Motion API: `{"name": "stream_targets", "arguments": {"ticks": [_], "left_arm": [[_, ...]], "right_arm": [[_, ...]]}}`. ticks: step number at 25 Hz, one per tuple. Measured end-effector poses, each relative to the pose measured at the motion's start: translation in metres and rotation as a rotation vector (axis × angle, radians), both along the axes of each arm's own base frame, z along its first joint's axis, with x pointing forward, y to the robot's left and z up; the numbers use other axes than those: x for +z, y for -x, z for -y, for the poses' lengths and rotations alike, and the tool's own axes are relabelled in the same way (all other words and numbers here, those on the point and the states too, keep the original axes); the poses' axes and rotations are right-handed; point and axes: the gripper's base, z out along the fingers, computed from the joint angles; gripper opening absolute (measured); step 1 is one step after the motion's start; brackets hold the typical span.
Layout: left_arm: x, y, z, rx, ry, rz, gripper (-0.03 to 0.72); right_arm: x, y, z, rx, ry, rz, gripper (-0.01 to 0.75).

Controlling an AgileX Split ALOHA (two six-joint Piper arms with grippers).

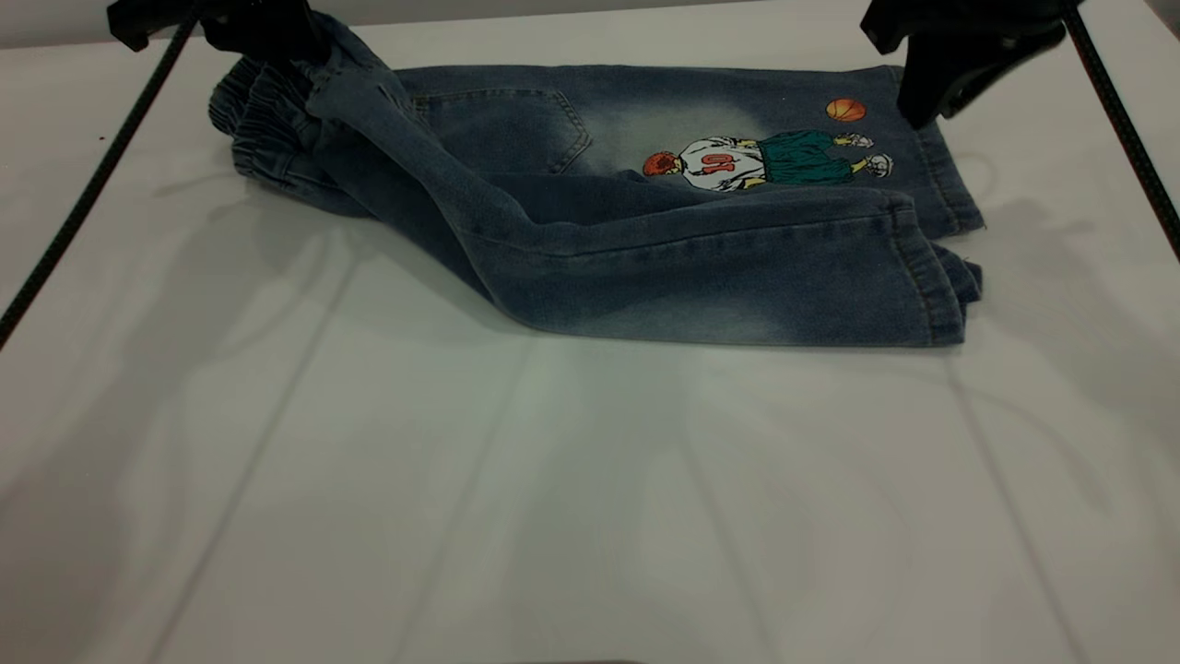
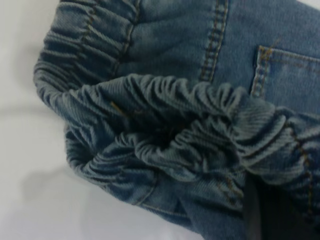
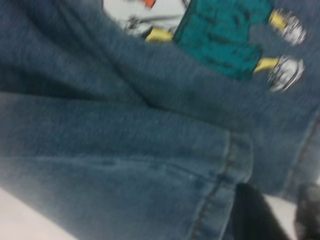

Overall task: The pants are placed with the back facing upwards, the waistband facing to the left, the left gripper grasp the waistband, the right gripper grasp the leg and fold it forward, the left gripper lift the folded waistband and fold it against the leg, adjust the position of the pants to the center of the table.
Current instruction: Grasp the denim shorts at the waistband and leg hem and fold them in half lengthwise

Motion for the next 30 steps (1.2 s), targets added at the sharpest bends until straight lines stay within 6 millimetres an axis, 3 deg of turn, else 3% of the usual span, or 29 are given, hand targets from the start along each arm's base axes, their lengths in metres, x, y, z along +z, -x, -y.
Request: {"name": "stream_targets", "arguments": {"ticks": [3, 7, 11, 17, 24, 30], "left_arm": [[-0.001, 0.001, 0.000, -0.020, -0.012, -0.006, 0.093], [-0.001, 0.002, 0.000, -0.041, -0.025, -0.013, 0.093], [-0.001, 0.002, 0.000, -0.046, -0.027, -0.018, 0.093], [-0.001, 0.002, 0.000, -0.064, -0.039, -0.016, 0.093], [-0.002, 0.004, 0.001, -0.079, -0.046, -0.028, 0.093], [-0.002, 0.004, 0.001, -0.087, -0.050, -0.031, 0.093]], "right_arm": [[-0.006, 0.000, -0.001, 0.028, 0.006, -0.009, 0.324], [-0.027, 0.000, -0.006, 0.186, 0.058, -0.023, 0.447], [-0.045, 0.001, -0.010, 0.331, 0.096, -0.038, 0.464], [-0.048, -0.001, -0.010, 0.450, 0.137, 0.003, 0.453], [-0.048, -0.007, -0.009, 0.470, 0.165, 0.080, 0.452], [-0.068, -0.007, -0.009, 0.470, 0.167, 0.046, 0.452]]}}
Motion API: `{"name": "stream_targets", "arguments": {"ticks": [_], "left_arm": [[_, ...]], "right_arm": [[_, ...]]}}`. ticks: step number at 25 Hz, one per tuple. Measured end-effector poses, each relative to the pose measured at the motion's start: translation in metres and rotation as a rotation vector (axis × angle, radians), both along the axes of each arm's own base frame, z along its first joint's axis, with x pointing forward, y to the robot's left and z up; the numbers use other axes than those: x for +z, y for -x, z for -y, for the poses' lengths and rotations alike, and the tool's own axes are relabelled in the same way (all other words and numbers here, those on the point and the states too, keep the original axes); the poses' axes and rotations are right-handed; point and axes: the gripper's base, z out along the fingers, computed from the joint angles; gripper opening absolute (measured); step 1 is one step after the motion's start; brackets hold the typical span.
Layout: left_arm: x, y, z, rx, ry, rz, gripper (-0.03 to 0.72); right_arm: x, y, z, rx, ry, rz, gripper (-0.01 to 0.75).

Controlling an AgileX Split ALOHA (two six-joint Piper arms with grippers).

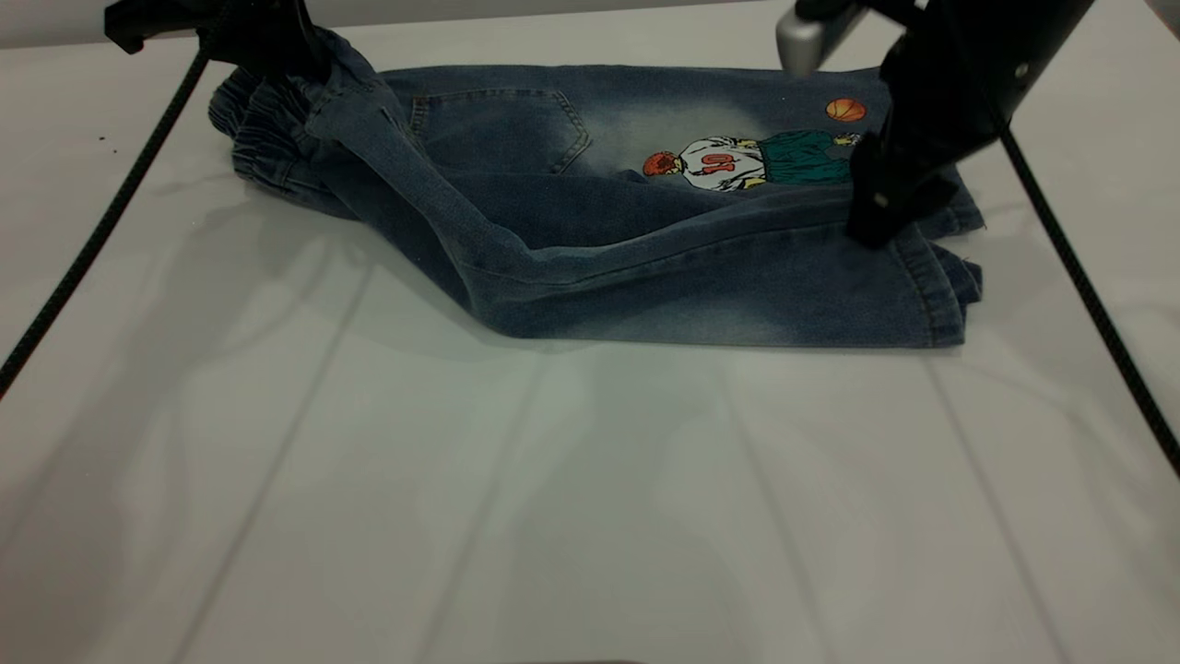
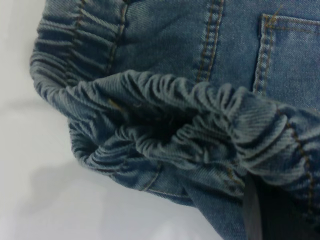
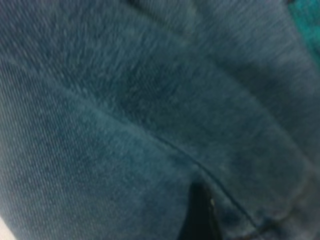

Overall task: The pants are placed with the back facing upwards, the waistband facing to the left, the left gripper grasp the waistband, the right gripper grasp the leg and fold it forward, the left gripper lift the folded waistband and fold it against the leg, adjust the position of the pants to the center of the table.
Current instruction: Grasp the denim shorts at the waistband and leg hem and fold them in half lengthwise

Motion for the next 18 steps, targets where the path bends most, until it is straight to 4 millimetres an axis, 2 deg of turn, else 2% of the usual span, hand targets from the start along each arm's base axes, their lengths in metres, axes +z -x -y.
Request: {"name": "stream_targets", "arguments": {"ticks": [2, 4, 6, 8, 9, 11, 14, 16, 18], "left_arm": [[0.000, 0.000, 0.000, -0.001, -0.001, 0.000, 0.093], [0.000, 0.000, 0.000, -0.003, -0.002, 0.001, 0.093], [0.000, 0.000, 0.000, -0.004, -0.002, 0.001, 0.093], [0.000, 0.000, 0.000, -0.004, -0.002, 0.001, 0.093], [0.000, 0.000, 0.000, -0.004, -0.002, 0.001, 0.093], [0.000, 0.000, 0.000, -0.004, -0.002, 0.000, 0.093], [0.000, 0.000, 0.000, -0.004, -0.002, 0.000, 0.093], [0.000, 0.000, 0.000, -0.004, -0.002, 0.000, 0.093], [0.000, 0.000, 0.000, -0.004, -0.002, 0.000, 0.093]], "right_arm": [[-0.004, 0.000, 0.000, 0.000, 0.002, -0.007, 0.437], [-0.004, 0.000, 0.000, -0.001, 0.001, -0.009, 0.381], [-0.004, 0.001, 0.000, 0.001, 0.002, -0.010, 0.269], [-0.005, 0.002, 0.000, 0.000, 0.001, -0.024, 0.113], [-0.006, 0.002, 0.000, 0.000, 0.000, -0.029, 0.067], [-0.006, 0.003, 0.000, -0.003, -0.005, -0.046, 0.032], [0.000, 0.005, -0.001, 0.001, -0.009, -0.056, 0.023], [0.014, 0.005, -0.001, 0.004, -0.016, -0.040, 0.022], [0.036, 0.004, -0.002, 0.001, -0.033, 0.009, 0.022]]}}
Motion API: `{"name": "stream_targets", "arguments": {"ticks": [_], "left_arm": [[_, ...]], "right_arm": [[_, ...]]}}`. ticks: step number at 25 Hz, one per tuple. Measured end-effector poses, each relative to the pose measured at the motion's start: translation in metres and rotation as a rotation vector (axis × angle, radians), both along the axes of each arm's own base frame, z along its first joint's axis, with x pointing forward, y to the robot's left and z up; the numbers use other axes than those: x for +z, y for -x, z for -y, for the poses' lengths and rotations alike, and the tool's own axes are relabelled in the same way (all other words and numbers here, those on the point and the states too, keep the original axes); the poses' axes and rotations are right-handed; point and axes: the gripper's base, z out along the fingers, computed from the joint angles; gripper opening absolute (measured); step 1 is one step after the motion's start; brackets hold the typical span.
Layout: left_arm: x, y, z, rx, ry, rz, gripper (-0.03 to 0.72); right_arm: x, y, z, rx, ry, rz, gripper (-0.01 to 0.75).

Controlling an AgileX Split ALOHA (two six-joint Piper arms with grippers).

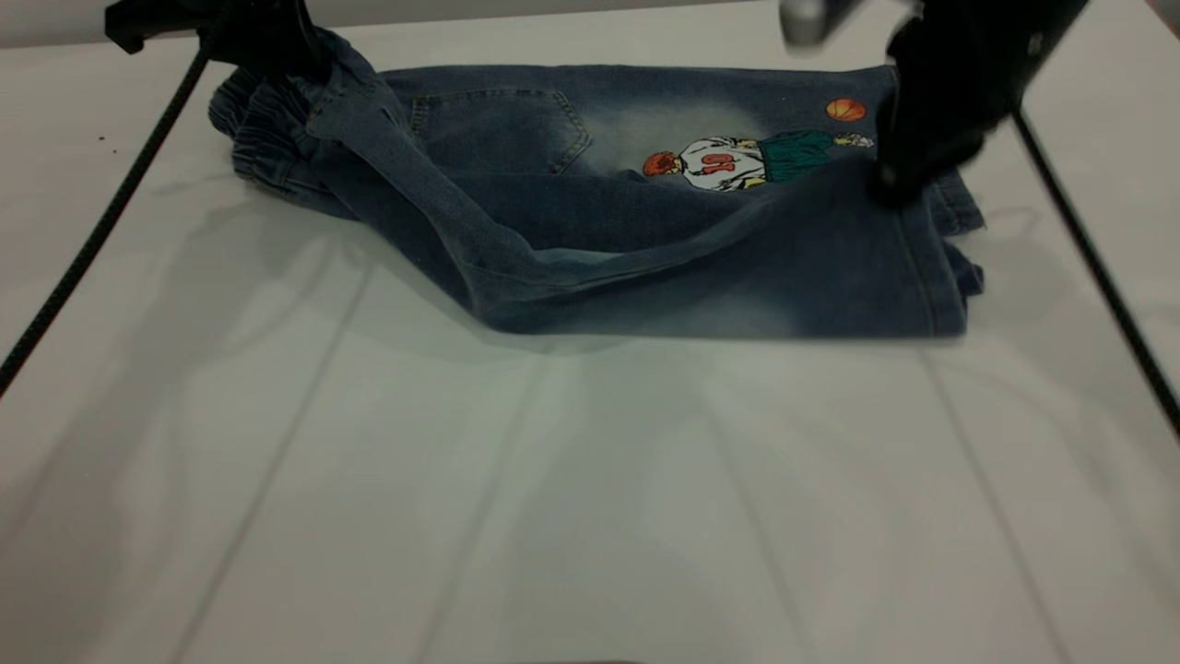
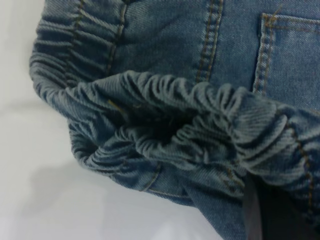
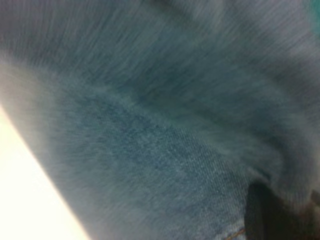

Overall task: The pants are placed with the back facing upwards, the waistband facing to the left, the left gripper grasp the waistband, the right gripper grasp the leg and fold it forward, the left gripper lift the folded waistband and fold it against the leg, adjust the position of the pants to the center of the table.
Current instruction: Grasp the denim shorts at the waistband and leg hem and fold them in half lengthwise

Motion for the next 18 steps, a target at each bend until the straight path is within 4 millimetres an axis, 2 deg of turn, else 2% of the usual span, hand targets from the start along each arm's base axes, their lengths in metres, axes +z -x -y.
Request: {"name": "stream_targets", "arguments": {"ticks": [4, 7, 11, 18], "left_arm": [[0.001, -0.001, 0.000, 0.004, 0.000, 0.018, 0.093], [0.001, -0.002, 0.000, 0.009, 0.003, 0.030, 0.093], [0.007, -0.006, 0.000, 0.010, 0.008, 0.050, 0.093], [0.022, -0.017, 0.002, 0.061, 0.048, 0.110, 0.093]], "right_arm": [[0.043, -0.006, -0.003, -0.031, -0.054, 0.090, 0.022], [0.060, -0.015, -0.005, -0.061, -0.082, 0.136, 0.022], [0.072, -0.026, 0.004, -0.142, -0.115, 0.165, 0.022], [0.076, -0.043, 0.055, -0.381, -0.170, 0.175, 0.022]]}}
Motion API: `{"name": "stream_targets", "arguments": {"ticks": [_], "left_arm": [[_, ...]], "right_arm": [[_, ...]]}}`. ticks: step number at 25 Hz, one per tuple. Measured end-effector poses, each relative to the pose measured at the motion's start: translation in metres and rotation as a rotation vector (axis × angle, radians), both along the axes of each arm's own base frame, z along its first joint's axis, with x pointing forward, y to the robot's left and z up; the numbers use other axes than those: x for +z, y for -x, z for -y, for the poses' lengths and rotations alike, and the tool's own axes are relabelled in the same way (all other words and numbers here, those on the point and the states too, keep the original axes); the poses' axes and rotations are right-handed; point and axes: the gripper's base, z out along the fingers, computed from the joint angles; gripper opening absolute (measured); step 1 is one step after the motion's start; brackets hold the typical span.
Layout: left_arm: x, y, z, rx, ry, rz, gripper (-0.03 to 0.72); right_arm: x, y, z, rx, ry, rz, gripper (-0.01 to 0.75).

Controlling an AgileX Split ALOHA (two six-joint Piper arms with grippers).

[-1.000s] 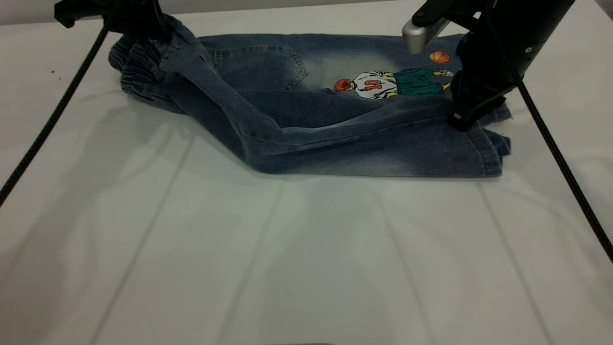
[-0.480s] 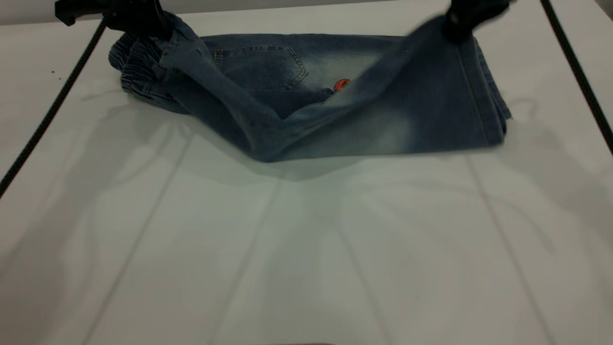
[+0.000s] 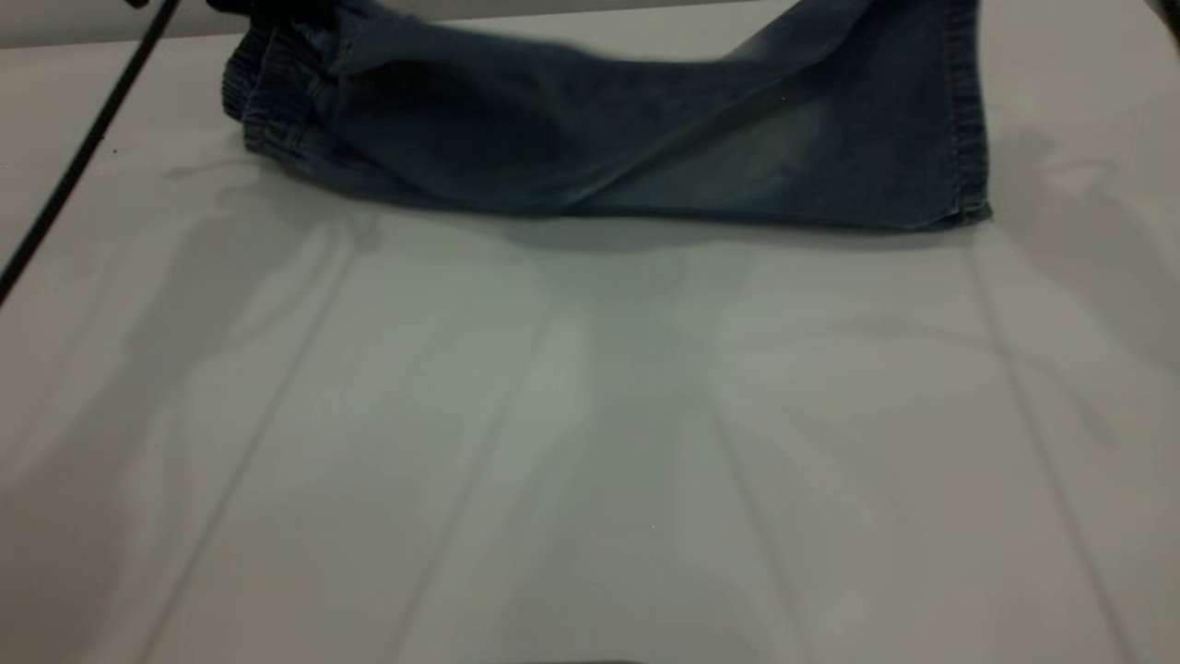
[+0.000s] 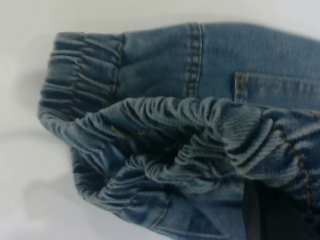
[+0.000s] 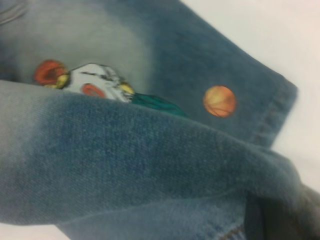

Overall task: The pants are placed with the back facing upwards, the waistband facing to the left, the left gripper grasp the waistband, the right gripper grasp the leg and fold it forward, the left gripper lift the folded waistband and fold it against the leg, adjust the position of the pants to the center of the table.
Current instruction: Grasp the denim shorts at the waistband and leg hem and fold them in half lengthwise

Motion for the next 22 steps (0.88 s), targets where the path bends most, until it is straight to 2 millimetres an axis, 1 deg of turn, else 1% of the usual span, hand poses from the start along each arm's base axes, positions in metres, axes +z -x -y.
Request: {"name": "stream_targets", "arguments": {"ticks": [2, 4, 10, 12, 15, 19, 22], "left_arm": [[0.003, -0.003, 0.000, 0.044, 0.033, 0.019, 0.093], [0.005, -0.005, 0.000, 0.096, 0.074, 0.036, 0.093], [0.003, -0.009, -0.001, 0.211, 0.169, 0.049, 0.093], [-0.003, -0.011, -0.001, 0.254, 0.203, 0.042, 0.093], [-0.018, -0.015, -0.002, 0.321, 0.251, 0.028, 0.093], [-0.035, -0.021, -0.003, 0.382, 0.293, 0.051, 0.093], [-0.039, -0.026, -0.004, 0.410, 0.318, 0.104, 0.093]], "right_arm": [[0.000, -0.002, 0.007, -0.037, -0.022, 0.008, 0.022], [-0.004, -0.005, 0.009, -0.067, -0.050, 0.010, 0.022], [-0.030, -0.013, 0.009, -0.126, -0.097, -0.010, 0.022], [-0.033, -0.015, 0.009, -0.142, -0.106, 0.003, 0.022], [-0.032, -0.018, 0.010, -0.169, -0.119, 0.038, 0.024], [-0.032, -0.023, 0.011, -0.222, -0.146, 0.088, 0.025], [-0.032, -0.027, 0.013, -0.254, -0.155, 0.128, 0.025]]}}
